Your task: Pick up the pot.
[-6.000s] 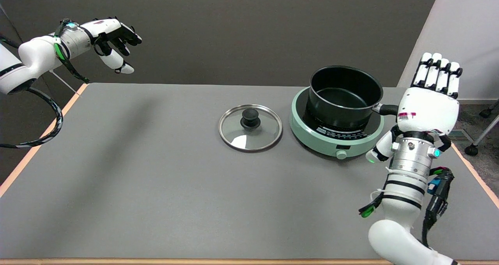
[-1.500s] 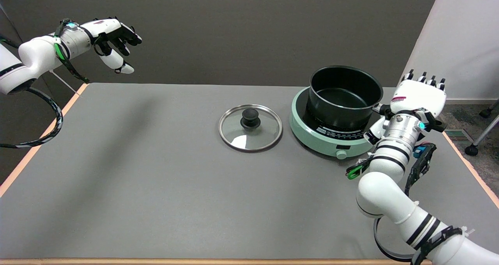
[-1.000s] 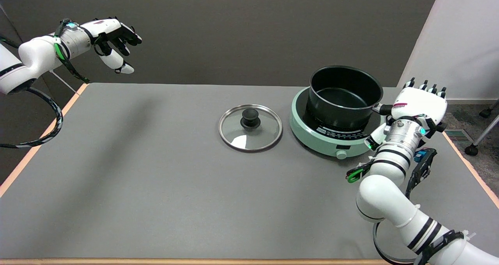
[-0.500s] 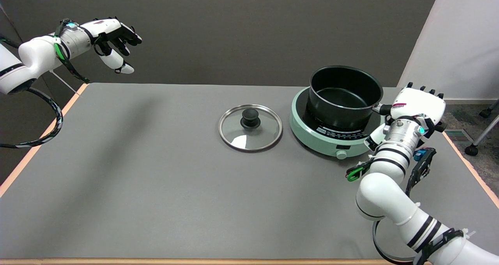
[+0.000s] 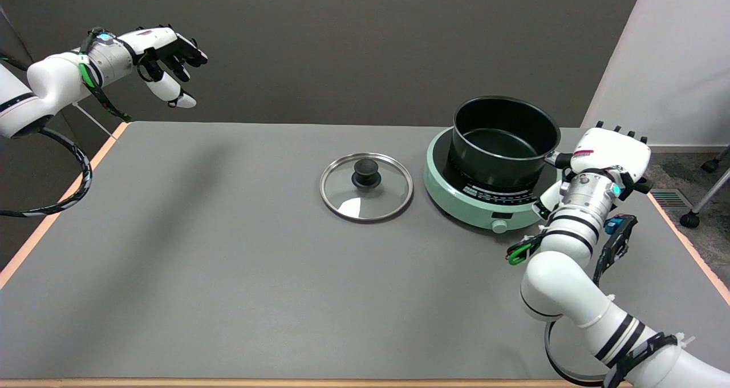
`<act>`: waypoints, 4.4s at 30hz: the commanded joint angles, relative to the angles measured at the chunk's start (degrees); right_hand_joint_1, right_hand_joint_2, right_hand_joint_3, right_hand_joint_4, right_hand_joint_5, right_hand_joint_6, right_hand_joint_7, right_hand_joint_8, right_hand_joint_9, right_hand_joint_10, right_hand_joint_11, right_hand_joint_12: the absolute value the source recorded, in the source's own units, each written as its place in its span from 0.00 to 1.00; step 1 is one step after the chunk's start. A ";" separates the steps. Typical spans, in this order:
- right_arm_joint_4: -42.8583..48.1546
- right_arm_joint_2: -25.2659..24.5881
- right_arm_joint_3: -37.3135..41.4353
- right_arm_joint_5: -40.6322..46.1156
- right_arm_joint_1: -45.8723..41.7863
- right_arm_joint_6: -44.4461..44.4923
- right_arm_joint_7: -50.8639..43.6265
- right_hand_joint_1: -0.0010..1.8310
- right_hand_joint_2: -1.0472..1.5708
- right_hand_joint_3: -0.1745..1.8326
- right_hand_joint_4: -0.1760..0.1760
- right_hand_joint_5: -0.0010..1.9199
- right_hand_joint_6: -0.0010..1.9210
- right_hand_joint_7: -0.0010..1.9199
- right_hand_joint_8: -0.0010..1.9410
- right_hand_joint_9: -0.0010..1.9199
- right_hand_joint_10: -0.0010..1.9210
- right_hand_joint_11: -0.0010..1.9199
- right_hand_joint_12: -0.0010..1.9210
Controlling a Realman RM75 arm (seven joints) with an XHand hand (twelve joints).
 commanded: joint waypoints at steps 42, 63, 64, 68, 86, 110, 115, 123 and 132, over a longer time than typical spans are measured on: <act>-2.98 0.15 0.04 0.91 0.17 -0.23 0.65 0.72 0.42 1.00 0.25 0.70 0.70 0.70 0.69 0.70 0.70 0.70 0.70; -6.78 0.31 0.44 2.24 1.37 -0.39 4.59 0.61 0.64 0.62 0.37 0.66 0.66 0.66 0.65 0.66 0.66 0.66 0.66; -6.89 0.31 0.44 2.24 1.37 -0.39 4.64 0.61 0.68 0.60 0.36 0.66 0.66 0.66 0.65 0.66 0.66 0.66 0.66; -6.89 0.31 0.44 2.24 1.34 -0.39 4.64 0.59 0.74 0.53 0.37 0.66 0.66 0.66 0.65 0.66 0.66 0.66 0.66; -6.33 0.87 -0.04 1.68 1.85 -0.47 5.28 0.64 0.65 0.82 0.31 0.68 0.68 0.68 0.67 0.68 0.68 0.68 0.68; -5.85 0.95 0.12 2.21 2.49 -0.47 5.20 0.64 0.69 0.68 0.31 0.94 0.94 0.94 0.93 0.94 0.94 0.94 0.94; -5.12 0.98 0.20 1.81 2.49 -0.47 5.20 0.63 0.72 0.71 0.30 0.94 0.94 0.94 0.93 0.94 0.94 0.94 0.94; -2.61 1.94 0.28 1.68 2.19 -0.41 4.77 0.63 0.74 0.74 0.29 0.94 0.94 0.94 0.93 0.94 0.94 0.94 0.94; 3.65 6.11 0.85 2.27 0.40 0.17 1.95 0.64 0.74 0.76 0.28 0.94 0.94 0.94 0.93 0.94 0.94 0.94 0.94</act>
